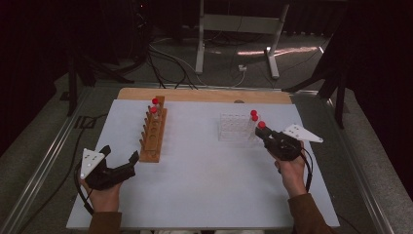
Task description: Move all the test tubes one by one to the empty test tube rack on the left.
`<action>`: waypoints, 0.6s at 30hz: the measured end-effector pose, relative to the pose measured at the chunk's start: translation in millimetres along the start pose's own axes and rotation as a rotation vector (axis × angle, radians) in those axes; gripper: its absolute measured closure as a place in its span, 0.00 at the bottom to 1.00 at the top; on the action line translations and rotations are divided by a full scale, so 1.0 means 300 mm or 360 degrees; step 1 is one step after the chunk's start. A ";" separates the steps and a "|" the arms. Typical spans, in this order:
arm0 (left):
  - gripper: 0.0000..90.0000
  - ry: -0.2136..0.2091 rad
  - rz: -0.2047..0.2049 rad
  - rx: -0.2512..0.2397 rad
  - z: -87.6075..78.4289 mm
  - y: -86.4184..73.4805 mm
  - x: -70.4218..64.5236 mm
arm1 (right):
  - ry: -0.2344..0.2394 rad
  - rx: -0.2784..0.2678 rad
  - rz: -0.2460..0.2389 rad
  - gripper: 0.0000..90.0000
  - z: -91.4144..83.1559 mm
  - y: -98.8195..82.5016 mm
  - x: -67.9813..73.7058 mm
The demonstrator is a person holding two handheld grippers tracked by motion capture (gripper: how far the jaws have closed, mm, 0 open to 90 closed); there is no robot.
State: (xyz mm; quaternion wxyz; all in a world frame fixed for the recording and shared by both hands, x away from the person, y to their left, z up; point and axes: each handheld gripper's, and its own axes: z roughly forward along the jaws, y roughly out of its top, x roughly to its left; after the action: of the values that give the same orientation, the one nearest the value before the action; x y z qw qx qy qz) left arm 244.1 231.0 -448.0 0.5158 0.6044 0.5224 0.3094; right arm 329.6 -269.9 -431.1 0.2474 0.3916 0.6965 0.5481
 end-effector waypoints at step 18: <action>0.01 -0.0277 0.0177 0.0071 0.104 0.117 -0.208 | 0.0164 0.0049 -0.0001 0.83 0.012 -0.003 0.097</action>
State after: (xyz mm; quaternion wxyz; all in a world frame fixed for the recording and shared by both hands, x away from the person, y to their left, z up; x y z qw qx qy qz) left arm 267.2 164.9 -413.0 0.5278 0.6684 0.4479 0.2722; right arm 315.5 -244.1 -430.6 0.2052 0.3664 0.7167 0.5568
